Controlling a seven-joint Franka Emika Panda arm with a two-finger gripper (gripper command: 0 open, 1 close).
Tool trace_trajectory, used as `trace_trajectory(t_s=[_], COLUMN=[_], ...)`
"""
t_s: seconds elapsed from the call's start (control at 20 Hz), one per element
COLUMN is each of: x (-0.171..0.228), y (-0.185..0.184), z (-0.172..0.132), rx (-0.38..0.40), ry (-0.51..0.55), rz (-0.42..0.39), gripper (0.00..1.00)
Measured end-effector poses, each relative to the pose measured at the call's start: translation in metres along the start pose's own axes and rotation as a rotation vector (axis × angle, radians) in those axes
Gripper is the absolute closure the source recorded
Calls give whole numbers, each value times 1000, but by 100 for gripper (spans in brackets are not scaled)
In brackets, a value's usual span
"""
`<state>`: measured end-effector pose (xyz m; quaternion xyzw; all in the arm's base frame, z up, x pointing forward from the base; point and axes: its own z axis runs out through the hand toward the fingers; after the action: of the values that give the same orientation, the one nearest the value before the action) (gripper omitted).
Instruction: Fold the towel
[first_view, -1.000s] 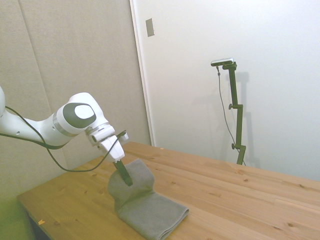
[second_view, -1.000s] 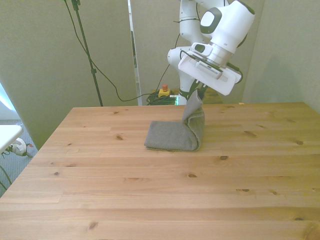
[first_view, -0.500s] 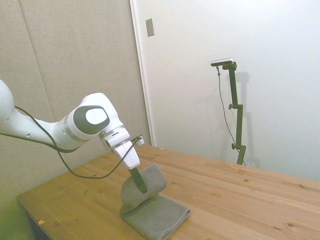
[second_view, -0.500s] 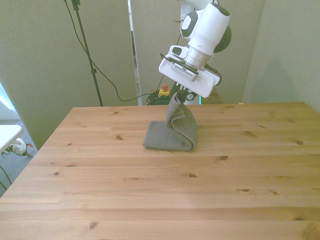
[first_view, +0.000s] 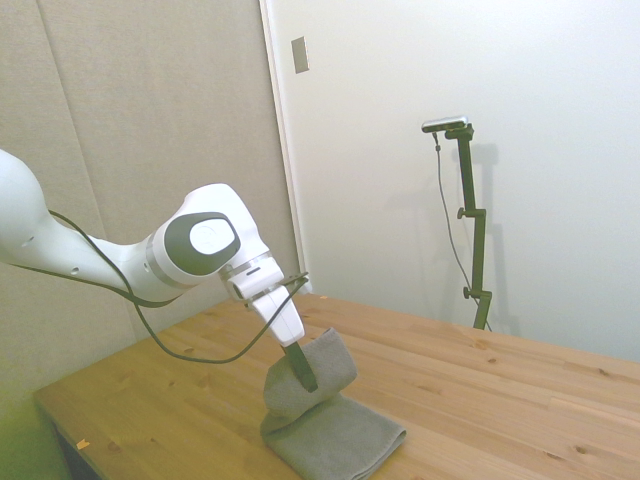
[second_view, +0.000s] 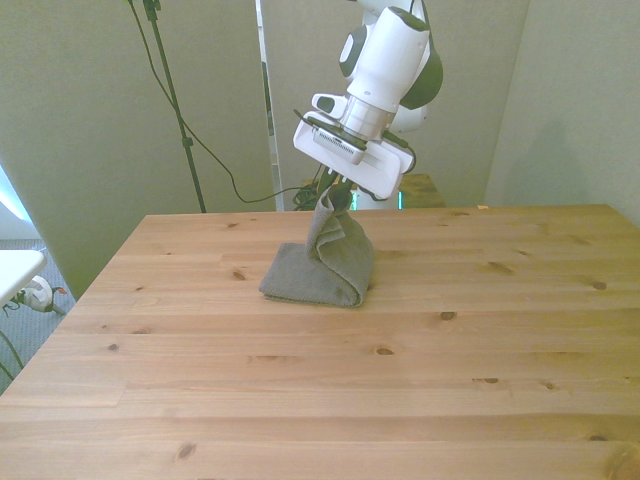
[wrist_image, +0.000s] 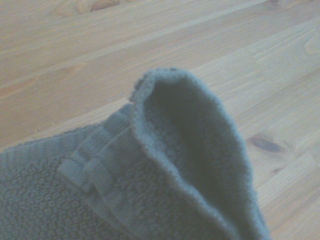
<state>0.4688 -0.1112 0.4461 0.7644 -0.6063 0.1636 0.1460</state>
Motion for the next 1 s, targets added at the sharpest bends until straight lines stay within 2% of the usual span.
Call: trace_trajectory(t_s=[0.75,0.9,1.0], x=[6,1,-14], y=[-5,-2,4], z=[-7,-18,-30], rx=[19,47,78], ry=[-12,-81,-163], rz=[6,-28,-85], gripper=[0,0,0])
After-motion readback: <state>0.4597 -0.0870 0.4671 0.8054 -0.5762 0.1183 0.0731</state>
